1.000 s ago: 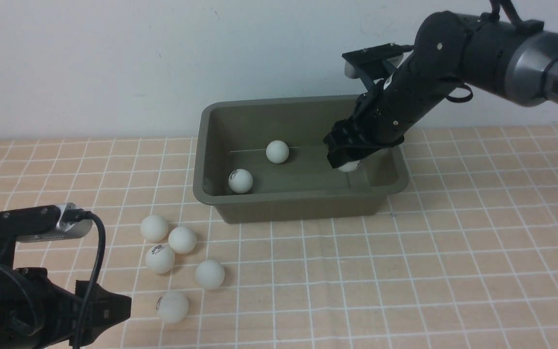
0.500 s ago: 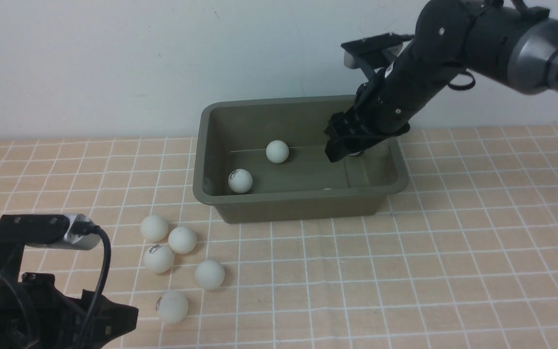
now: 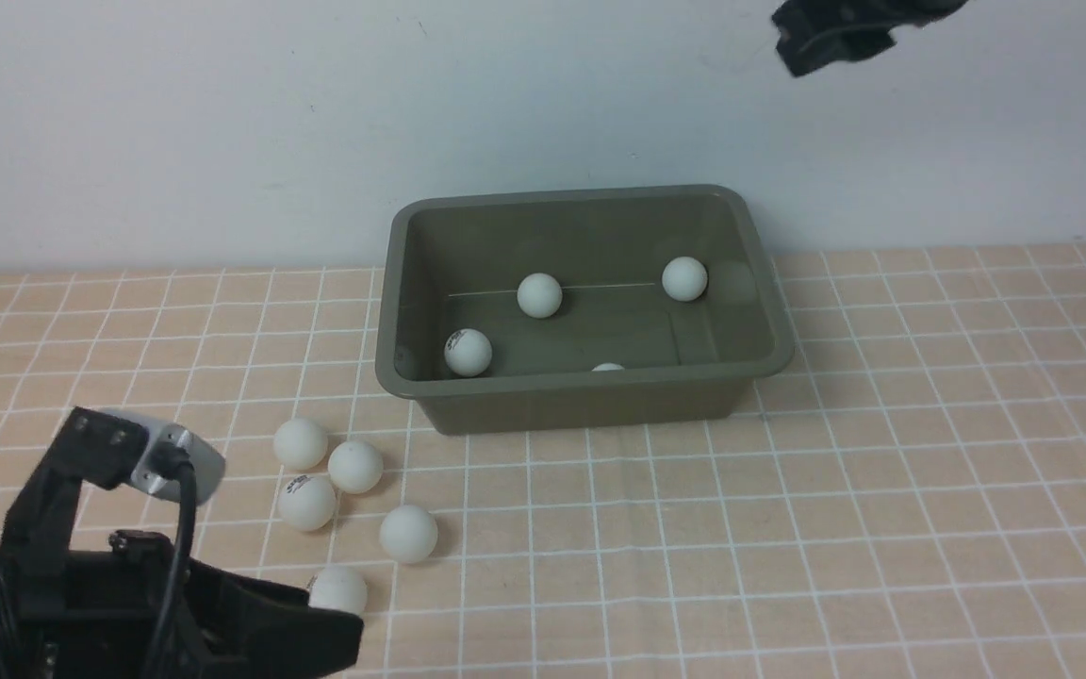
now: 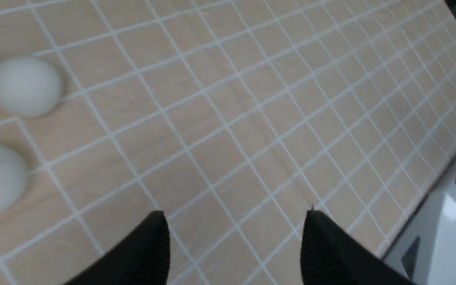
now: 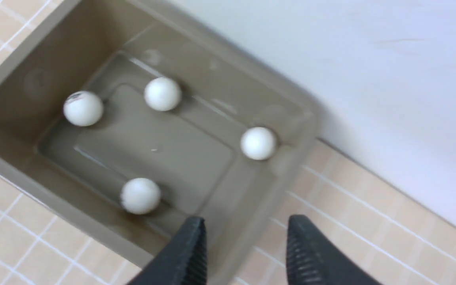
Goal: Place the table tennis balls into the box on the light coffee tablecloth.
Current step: 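Reach for and grasp a ping pong ball on the table beside the basket, then drop the ball into the bin, then reach for and grasp a ping pong ball on the table beside the basket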
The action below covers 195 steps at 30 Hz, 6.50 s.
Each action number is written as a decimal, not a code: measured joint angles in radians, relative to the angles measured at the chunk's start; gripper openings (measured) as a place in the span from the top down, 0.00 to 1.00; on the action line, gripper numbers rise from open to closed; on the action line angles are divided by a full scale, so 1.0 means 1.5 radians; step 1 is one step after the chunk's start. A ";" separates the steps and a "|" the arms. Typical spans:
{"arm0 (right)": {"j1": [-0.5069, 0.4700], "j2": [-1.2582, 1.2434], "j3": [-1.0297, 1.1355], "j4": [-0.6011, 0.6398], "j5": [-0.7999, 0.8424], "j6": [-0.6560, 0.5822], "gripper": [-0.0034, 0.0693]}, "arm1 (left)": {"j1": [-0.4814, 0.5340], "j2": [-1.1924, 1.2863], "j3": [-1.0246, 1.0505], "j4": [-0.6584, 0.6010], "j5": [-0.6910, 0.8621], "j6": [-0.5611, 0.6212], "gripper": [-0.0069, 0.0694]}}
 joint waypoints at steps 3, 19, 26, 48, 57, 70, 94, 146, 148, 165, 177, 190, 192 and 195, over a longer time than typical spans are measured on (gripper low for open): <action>-0.015 -0.019 0.000 -0.002 0.004 0.000 0.64 | -0.049 0.000 0.000 0.001 0.006 0.006 0.45; -0.046 -0.295 0.099 -0.046 0.011 -0.018 0.66 | -0.463 0.014 0.000 0.086 -0.228 -0.132 0.46; -0.046 -0.453 0.265 -0.063 0.013 -0.018 0.66 | -0.446 0.080 0.000 0.269 -0.307 -0.436 0.46; -0.046 -0.776 0.661 -0.048 -0.012 0.068 0.66 | -0.235 0.158 -0.200 0.497 -0.212 -0.566 0.46; -0.046 -0.776 0.661 -0.026 -0.012 0.068 0.66 | -0.236 0.229 -0.200 0.546 -0.228 -0.489 0.42; -0.046 -0.776 0.661 0.002 -0.013 0.068 0.66 | -0.237 0.232 -0.200 0.546 -0.283 -0.442 0.23; -0.046 -0.776 0.662 0.043 -0.017 0.062 0.66 | -0.237 0.386 -0.201 0.545 -0.344 -0.424 0.23; -0.046 -0.776 0.662 0.043 -0.022 0.055 0.66 | -0.238 0.652 -0.789 0.535 -0.145 -0.378 0.37; -0.046 -0.776 0.662 0.043 -0.022 0.055 0.66 | -0.238 0.654 -0.789 0.535 -0.159 -0.377 0.35; -0.046 -0.776 0.662 0.044 -0.022 0.055 0.66 | -0.168 0.588 -0.896 0.811 0.166 -0.648 0.32; -0.046 -0.776 0.662 0.045 -0.022 0.050 0.66 | -0.107 0.614 -0.780 0.700 0.107 -0.657 0.32; -0.046 -0.776 0.662 0.061 -0.021 0.048 0.66 | -0.108 0.695 -0.775 0.696 0.063 -0.656 0.32; -0.046 -0.776 0.662 0.063 -0.021 0.048 0.66 | -0.108 0.700 -0.775 0.694 0.061 -0.656 0.32; -0.046 -0.776 0.662 0.063 -0.021 0.048 0.66 | -0.108 0.711 -0.775 0.694 0.061 -0.656 0.32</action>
